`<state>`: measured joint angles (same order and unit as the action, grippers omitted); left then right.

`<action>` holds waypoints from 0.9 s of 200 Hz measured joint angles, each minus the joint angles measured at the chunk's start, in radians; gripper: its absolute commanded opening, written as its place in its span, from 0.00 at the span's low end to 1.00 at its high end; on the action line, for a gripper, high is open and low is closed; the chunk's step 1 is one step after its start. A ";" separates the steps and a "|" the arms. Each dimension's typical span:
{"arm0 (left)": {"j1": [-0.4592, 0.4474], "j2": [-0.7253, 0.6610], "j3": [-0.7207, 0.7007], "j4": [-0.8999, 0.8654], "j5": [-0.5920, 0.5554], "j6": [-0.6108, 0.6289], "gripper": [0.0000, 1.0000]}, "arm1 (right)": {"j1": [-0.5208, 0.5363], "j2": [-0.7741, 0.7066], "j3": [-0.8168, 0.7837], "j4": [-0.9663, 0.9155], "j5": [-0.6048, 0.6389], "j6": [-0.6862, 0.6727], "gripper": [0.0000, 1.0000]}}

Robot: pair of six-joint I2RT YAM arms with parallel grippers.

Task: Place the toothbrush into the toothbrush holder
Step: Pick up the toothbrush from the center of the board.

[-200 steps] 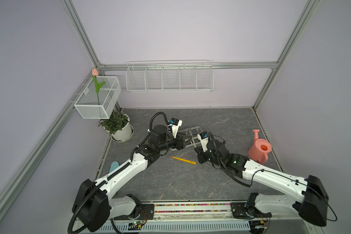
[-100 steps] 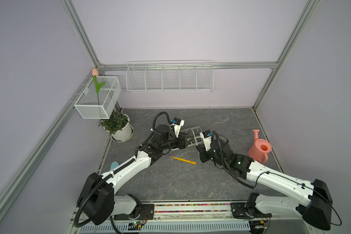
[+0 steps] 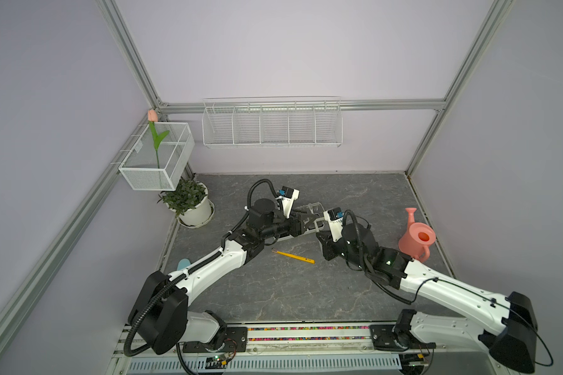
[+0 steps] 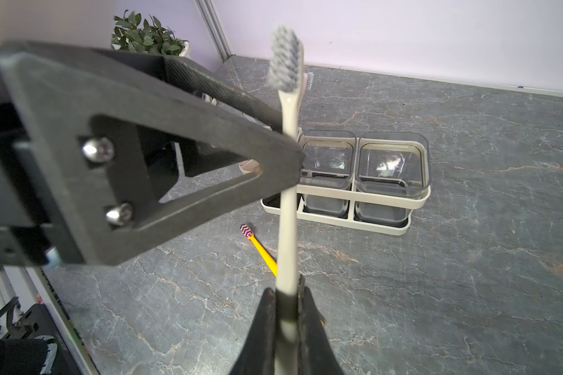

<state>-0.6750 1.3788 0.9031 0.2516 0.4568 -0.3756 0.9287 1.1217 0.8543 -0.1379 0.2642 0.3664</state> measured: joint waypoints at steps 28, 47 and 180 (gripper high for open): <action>-0.003 0.019 0.000 0.052 0.013 -0.034 0.51 | 0.000 0.000 0.000 0.001 -0.004 0.000 0.07; -0.008 0.035 0.000 0.086 0.017 -0.056 0.42 | 0.000 0.000 0.000 0.001 -0.005 0.000 0.07; -0.038 0.048 0.000 0.168 0.037 -0.117 0.00 | -0.005 0.013 -0.002 0.005 -0.010 0.000 0.10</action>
<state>-0.7132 1.4273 0.9031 0.4198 0.4934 -0.4927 0.9241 1.1351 0.8524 -0.1333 0.2543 0.3664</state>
